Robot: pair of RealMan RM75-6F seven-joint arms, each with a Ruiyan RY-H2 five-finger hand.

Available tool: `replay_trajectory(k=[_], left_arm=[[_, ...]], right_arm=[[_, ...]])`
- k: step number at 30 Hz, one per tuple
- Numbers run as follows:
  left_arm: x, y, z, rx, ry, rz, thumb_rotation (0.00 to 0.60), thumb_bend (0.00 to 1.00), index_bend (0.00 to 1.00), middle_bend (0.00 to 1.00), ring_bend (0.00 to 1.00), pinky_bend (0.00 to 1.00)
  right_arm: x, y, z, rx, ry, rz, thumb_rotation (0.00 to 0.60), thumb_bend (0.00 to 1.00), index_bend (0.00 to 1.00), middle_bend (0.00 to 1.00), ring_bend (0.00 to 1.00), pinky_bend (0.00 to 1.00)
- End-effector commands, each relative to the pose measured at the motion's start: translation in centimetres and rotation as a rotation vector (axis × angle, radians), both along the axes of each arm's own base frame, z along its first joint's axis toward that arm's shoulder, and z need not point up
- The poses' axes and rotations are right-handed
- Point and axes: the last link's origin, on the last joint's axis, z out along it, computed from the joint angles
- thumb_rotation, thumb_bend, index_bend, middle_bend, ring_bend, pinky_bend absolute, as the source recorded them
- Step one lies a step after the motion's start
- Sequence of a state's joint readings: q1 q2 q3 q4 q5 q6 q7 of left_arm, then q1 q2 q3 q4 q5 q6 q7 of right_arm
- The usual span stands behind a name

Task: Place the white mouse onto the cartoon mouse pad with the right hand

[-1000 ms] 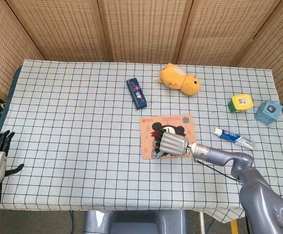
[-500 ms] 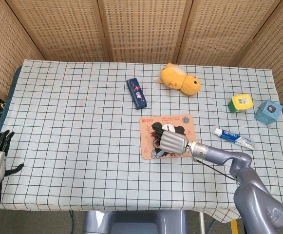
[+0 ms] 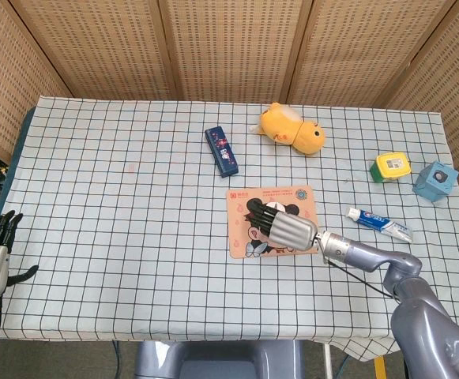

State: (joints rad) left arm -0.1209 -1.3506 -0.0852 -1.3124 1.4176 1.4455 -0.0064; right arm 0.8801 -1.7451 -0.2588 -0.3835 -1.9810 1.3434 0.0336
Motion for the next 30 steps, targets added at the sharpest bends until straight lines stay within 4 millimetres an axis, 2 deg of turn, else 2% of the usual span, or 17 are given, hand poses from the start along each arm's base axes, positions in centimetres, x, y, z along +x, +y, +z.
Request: replay_trajectory(k=[1,7,11,14,16,17,24,30], left_arm=[[0.1,0.0,0.0,-0.001,0.0,-0.003,0.6,0.0,0.0,0.0,0.0,0.0],[0.5,-0.2,0.1,0.003,-0.003,-0.02,0.6,0.0,0.0,0.0,0.0,0.0],[0.7,-0.5,0.2,0.007,-0.006,-0.031,0.6,0.0,0.0,0.0,0.0,0.0],[0.8,-0.6,0.2,0.009,-0.008,-0.035,0.6,0.0,0.0,0.0,0.0,0.0],[0.8,-0.6,0.3,0.01,-0.008,-0.038,0.6,0.0,0.0,0.0,0.0,0.0],[0.9,-0.7,0.3,0.011,-0.01,-0.043,0.6,0.0,0.0,0.0,0.0,0.0],[1.1,-1.0,0.4,0.013,-0.012,-0.053,0.6,0.0,0.0,0.0,0.0,0.0],[1.2,-1.2,0.3,0.012,-0.009,-0.058,0.6,0.0,0.0,0.0,0.0,0.0]], right_arm=[[-1.1,0.8,1.4,-0.026,-0.017,-0.001,0.6,0.13,0.37,0.12,0.0,0.0],[-2.1,2.3,3.8,-0.082,-0.121,-0.052,0.6,0.13,0.37,0.12,0.0,0.0],[-3.2,4.0,5.7,-0.142,-0.268,-0.173,0.6,0.13,0.35,0.13,0.0,0.0],[-3.8,5.0,6.4,-0.164,-0.34,-0.234,0.6,0.13,0.34,0.12,0.0,0.0],[-4.5,5.9,6.9,-0.19,-0.406,-0.298,0.6,0.13,0.33,0.12,0.0,0.0],[-5.8,7.0,7.5,-0.219,-0.497,-0.398,0.6,0.13,0.32,0.12,0.0,0.0],[-9.6,11.3,8.4,-0.276,-0.746,-0.722,0.6,0.12,0.26,0.06,0.0,0.0],[-11.6,13.8,9.1,-0.335,-0.818,-0.834,0.6,0.11,0.21,0.03,0.0,0.0]])
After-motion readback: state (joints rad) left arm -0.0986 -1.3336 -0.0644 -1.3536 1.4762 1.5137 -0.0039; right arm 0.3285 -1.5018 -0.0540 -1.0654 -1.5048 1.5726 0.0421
